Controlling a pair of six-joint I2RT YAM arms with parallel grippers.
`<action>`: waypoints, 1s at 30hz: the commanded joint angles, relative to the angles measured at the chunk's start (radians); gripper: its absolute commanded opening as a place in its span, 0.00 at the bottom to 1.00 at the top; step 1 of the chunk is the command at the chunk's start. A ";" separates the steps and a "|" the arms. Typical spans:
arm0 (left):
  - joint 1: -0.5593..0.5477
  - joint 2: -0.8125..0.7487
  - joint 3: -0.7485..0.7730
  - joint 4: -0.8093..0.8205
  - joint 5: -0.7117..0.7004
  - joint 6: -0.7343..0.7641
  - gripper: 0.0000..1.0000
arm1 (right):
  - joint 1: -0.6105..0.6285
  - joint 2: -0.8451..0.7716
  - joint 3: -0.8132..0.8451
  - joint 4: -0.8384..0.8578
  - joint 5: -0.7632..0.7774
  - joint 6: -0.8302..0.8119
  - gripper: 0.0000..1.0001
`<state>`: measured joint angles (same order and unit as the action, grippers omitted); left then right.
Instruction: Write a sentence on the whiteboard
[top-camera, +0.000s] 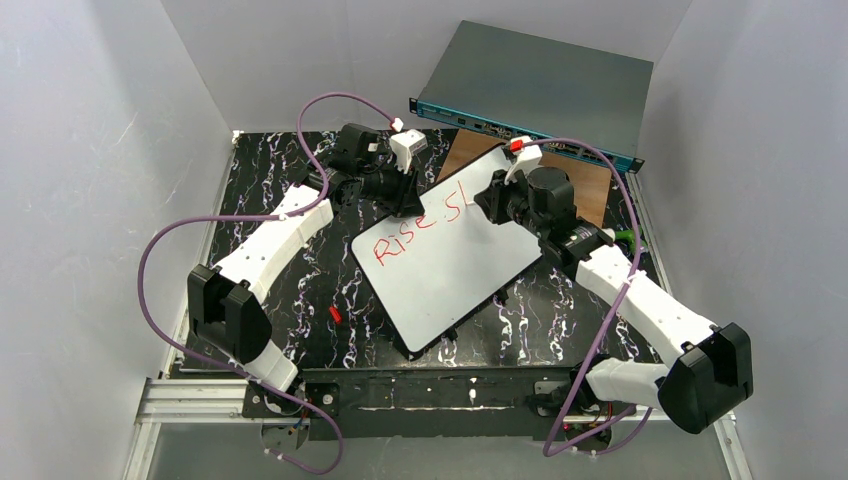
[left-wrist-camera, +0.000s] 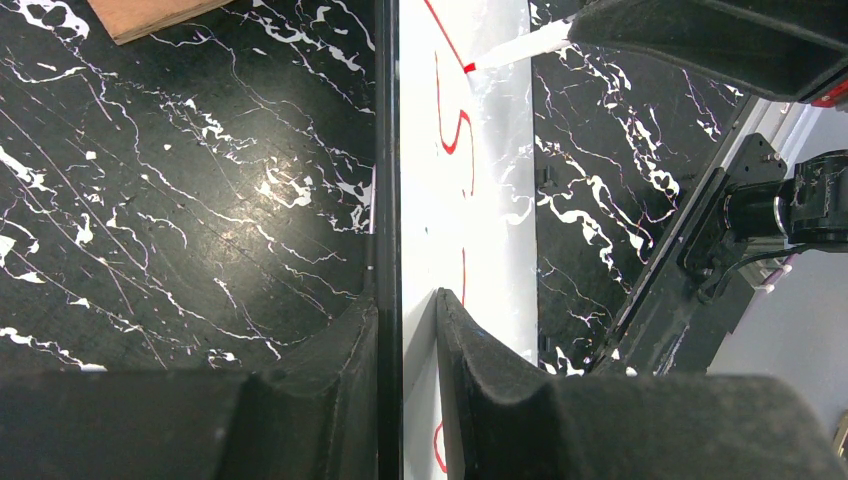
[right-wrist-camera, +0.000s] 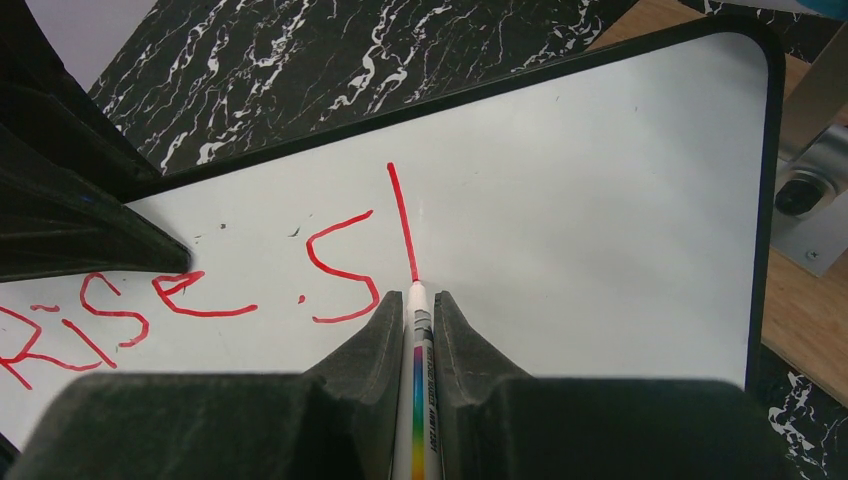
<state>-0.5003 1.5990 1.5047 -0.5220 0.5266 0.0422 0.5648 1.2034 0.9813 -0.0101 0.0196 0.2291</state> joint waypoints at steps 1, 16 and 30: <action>-0.024 -0.005 0.019 -0.035 0.033 0.038 0.00 | -0.002 -0.011 0.004 0.012 -0.003 -0.002 0.01; -0.027 -0.015 0.009 -0.030 0.033 0.040 0.00 | -0.002 0.059 0.153 0.012 0.005 -0.041 0.01; -0.029 -0.025 0.000 -0.024 0.033 0.040 0.00 | -0.017 0.080 0.165 -0.037 0.052 -0.071 0.01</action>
<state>-0.5011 1.5990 1.5043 -0.5201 0.5274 0.0425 0.5598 1.2800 1.1187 -0.0498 0.0418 0.1787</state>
